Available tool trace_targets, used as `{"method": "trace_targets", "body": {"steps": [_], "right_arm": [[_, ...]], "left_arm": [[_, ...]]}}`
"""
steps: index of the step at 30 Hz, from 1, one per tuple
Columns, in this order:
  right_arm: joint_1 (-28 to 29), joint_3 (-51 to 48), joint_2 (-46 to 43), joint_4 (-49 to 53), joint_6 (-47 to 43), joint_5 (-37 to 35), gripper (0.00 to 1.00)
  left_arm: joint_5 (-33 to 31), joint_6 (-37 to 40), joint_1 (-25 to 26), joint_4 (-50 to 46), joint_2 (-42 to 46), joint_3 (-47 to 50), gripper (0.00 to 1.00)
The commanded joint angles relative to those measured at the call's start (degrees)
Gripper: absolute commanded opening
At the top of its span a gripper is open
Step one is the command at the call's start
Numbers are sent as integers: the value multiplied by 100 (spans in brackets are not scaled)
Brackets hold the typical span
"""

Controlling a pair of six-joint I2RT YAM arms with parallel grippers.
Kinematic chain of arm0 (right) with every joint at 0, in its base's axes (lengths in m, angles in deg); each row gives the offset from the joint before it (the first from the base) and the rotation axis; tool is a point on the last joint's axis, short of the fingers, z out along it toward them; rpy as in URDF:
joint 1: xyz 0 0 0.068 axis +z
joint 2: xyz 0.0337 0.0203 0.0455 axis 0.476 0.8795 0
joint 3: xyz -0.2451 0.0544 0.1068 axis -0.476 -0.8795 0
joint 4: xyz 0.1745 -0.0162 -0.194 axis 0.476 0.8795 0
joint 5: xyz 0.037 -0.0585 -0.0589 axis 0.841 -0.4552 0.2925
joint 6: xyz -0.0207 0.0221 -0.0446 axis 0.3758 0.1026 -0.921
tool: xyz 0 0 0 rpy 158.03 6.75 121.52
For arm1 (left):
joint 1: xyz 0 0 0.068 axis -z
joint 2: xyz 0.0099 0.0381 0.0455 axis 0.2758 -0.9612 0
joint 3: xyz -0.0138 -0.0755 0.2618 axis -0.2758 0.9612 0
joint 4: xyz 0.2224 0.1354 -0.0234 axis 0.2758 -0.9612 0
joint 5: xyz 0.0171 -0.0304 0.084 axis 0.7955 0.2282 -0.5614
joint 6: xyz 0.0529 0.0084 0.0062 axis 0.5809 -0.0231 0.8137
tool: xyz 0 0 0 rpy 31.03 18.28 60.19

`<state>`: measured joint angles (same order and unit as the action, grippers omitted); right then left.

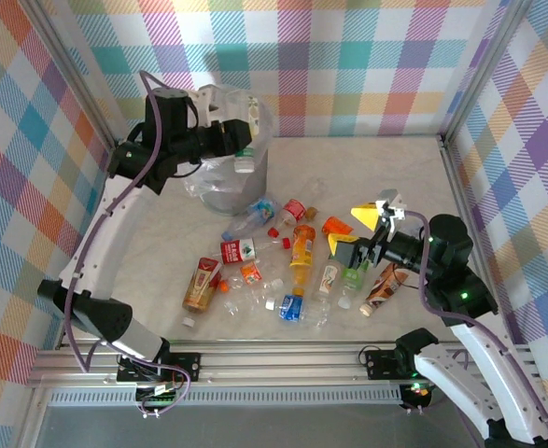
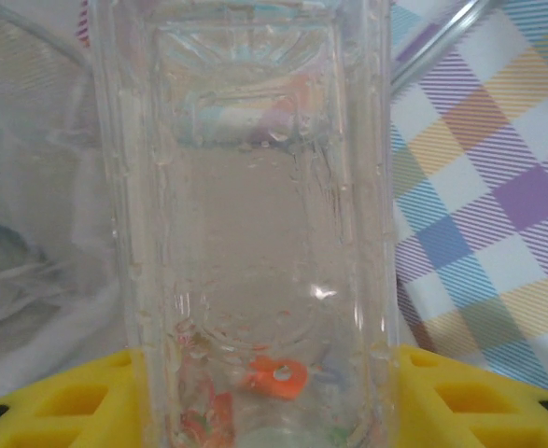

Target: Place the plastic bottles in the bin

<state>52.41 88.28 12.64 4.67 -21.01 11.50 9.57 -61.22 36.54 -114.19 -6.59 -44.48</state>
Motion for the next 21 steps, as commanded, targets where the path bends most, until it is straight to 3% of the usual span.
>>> {"method": "trace_targets", "body": {"steps": [1,9,21], "right_arm": [[18,59,-35,-246,-274,91,100],[29,72,35,-164,-236,266,100],[19,321,37,239,-150,213,100]], "left_arm": [[74,145,-253,-236,-217,-399,54],[-168,309,-671,-392,-1029,-1354,54],[-845,1171,-770,-1406,-2580,-3204,55]]}}
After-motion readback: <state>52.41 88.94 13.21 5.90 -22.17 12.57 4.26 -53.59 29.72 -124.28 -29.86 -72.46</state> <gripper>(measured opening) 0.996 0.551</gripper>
